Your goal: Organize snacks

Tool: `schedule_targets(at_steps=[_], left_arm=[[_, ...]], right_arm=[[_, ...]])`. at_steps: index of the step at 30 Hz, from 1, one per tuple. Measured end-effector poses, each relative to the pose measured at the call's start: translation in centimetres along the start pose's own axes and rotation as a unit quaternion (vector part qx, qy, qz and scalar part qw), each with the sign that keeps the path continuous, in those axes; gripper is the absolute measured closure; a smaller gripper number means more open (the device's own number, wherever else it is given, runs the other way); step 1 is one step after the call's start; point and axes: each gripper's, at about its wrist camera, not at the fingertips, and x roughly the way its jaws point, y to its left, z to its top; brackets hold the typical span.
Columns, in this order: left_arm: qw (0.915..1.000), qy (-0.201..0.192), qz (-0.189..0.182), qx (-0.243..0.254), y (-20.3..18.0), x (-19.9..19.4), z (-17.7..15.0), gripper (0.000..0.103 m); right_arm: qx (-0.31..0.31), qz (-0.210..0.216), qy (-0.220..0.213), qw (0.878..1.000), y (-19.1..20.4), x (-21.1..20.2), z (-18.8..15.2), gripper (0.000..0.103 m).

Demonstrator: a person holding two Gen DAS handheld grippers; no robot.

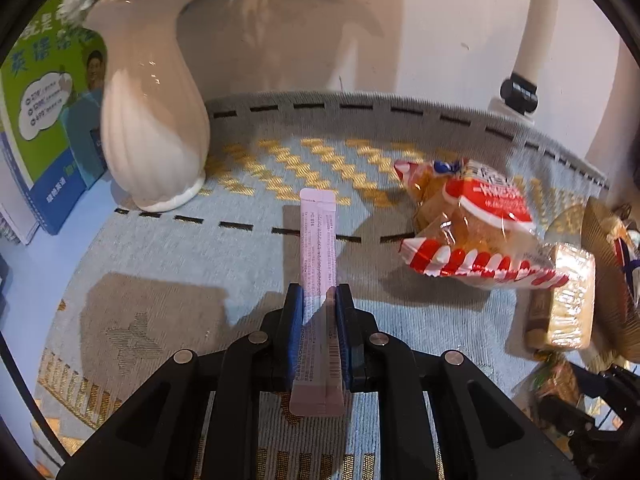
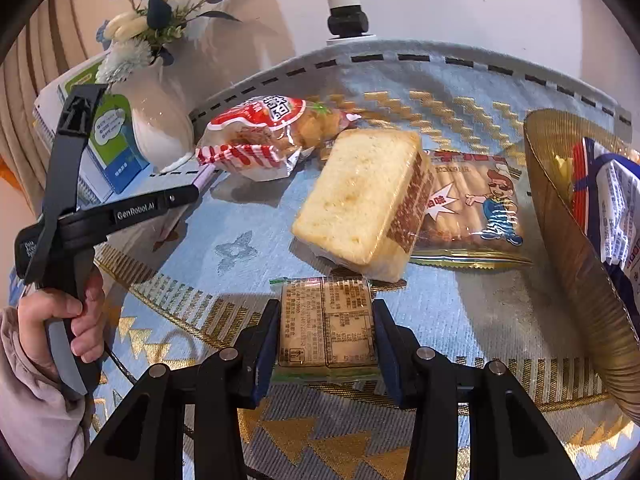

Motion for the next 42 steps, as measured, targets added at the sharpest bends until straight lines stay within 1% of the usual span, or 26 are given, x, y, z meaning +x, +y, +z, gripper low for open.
schedule_targets(at_steps=[5, 9, 13, 15, 17, 20, 22, 23, 25, 27, 29, 31, 35, 36, 39, 42], left_arm=[[0.9994, -0.031, 0.010, -0.009, 0.6, -1.3, 0.0, 0.090], [0.9973, -0.062, 0.034, -0.022, 1.1, -2.9, 0.1, 0.090], [0.9941, -0.093, 0.050, -0.025, 1.1, -4.7, -0.1, 0.090], [0.9919, -0.111, 0.056, -0.028, 1.2, -5.6, -0.4, 0.090], [0.9914, -0.111, 0.065, -0.025, 0.9, -6.1, -0.7, 0.090], [0.9933, -0.104, 0.048, -0.014, -0.1, -7.4, -1.3, 0.090], [0.9924, -0.113, 0.049, 0.007, -1.6, -8.6, -0.9, 0.090], [0.9925, -0.115, 0.041, 0.011, -2.1, -9.0, -0.5, 0.090], [0.9926, -0.120, 0.012, 0.017, -4.0, -10.3, 0.8, 0.090], [0.9903, -0.136, -0.004, 0.028, -6.0, -11.4, 2.0, 0.090], [0.9879, -0.144, -0.031, 0.047, -9.0, -12.4, 3.6, 0.090], [0.9864, -0.144, -0.055, 0.058, -11.5, -12.7, 4.9, 0.090], [0.9823, -0.131, -0.103, 0.086, -17.3, -12.3, 6.9, 0.090], [0.9805, -0.124, -0.121, 0.093, -19.1, -11.9, 7.3, 0.090], [0.9759, -0.100, -0.160, 0.110, -23.2, -10.7, 7.5, 0.090], [0.9700, -0.079, -0.184, 0.138, -26.7, -9.3, 7.1, 0.089]], right_arm=[[0.004, 0.028, -0.018, 0.999, 0.5, -0.6, -0.2, 0.060], [-0.001, 0.053, -0.054, 0.997, 0.9, -1.8, -0.4, 0.060], [-0.013, 0.055, -0.090, 0.994, 1.3, -3.2, -0.6, 0.060], [-0.006, 0.055, -0.106, 0.993, 1.1, -3.8, -0.7, 0.060], [0.007, 0.062, -0.122, 0.991, 0.6, -4.5, -0.9, 0.060], [0.034, 0.087, -0.134, 0.987, -0.5, -5.6, -0.6, 0.060], [0.042, 0.100, -0.150, 0.983, -0.9, -7.3, -0.2, 0.060], [0.048, 0.105, -0.159, 0.981, -1.3, -8.2, 0.1, 0.060], [0.061, 0.113, -0.176, 0.976, -2.1, -10.2, 1.0, 0.060], [0.068, 0.114, -0.194, 0.972, -3.0, -12.1, 1.8, 0.060], [0.073, 0.101, -0.207, 0.970, -4.1, -13.9, 2.5, 0.060], [0.082, 0.081, -0.219, 0.969, -5.8, -15.7, 3.1, 0.060], [0.110, 0.049, -0.230, 0.966, -9.8, -18.2, 3.3, 0.060], [0.119, 0.040, -0.232, 0.965, -10.9, -18.6, 3.2, 0.060], [0.149, 0.018, -0.228, 0.962, -14.1, -19.4, 2.4, 0.060], [0.169, -0.005, -0.215, 0.962, -16.5, -19.3, 1.6, 0.060]])
